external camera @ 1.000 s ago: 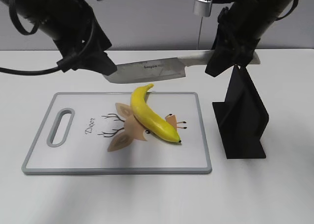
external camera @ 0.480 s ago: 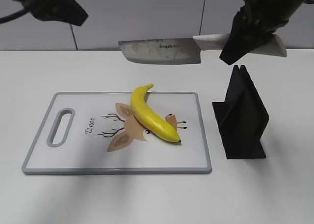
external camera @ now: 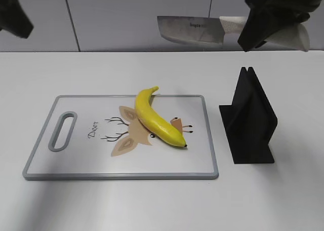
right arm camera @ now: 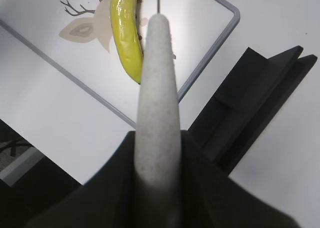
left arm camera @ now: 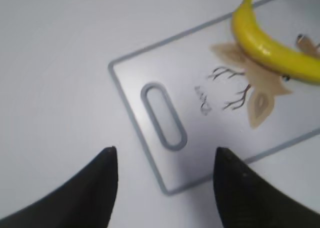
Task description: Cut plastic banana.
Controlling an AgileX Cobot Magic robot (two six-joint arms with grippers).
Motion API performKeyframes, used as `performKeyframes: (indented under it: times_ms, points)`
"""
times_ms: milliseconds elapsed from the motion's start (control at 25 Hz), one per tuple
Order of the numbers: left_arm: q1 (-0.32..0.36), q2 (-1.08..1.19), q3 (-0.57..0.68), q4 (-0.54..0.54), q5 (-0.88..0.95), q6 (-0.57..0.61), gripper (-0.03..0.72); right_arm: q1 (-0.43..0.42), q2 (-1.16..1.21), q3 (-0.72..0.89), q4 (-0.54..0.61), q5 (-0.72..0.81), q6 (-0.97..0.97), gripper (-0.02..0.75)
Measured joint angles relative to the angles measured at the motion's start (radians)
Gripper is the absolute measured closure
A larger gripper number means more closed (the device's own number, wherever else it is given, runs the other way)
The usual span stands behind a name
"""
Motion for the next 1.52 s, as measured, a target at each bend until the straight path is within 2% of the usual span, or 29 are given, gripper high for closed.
performKeyframes:
  times_ms: [120, 320, 640, 920, 1080, 1280, 1400, 1520]
  points:
    - [0.003, -0.001, 0.0, 0.114, 0.108, -0.105, 0.104, 0.0, -0.001, 0.0, -0.003, 0.002, 0.047, 0.558]
    - [0.004, -0.01, 0.004, 0.226, 0.134, -0.205, 0.104, 0.0, -0.03, 0.0, -0.049, 0.003, 0.13, 0.558]
    - [0.004, -0.224, 0.187, 0.243, 0.138, -0.256, 0.104, 0.0, -0.154, 0.027, -0.232, 0.006, 0.356, 0.558]
    - [0.004, -0.459, 0.349, 0.247, 0.098, -0.308, 0.104, 0.004, -0.223, 0.222, -0.247, -0.121, 0.476, 0.558]
    - [0.004, -0.603, 0.46, 0.248, 0.049, -0.316, 0.104, 0.049, -0.247, 0.336, -0.271, -0.229, 0.552, 0.558]
    - [0.004, -0.805, 0.611, 0.249, 0.017, -0.318, 0.104, 0.139, -0.249, 0.418, -0.431, -0.319, 0.731, 0.558]
    - [0.004, -0.927, 0.687, 0.249, 0.014, -0.319, 0.104, 0.15, -0.249, 0.449, -0.508, -0.331, 0.814, 0.558]
    - [0.004, -1.049, 0.75, 0.248, 0.012, -0.319, 0.104, 0.153, -0.249, 0.478, -0.507, -0.36, 0.84, 0.558]
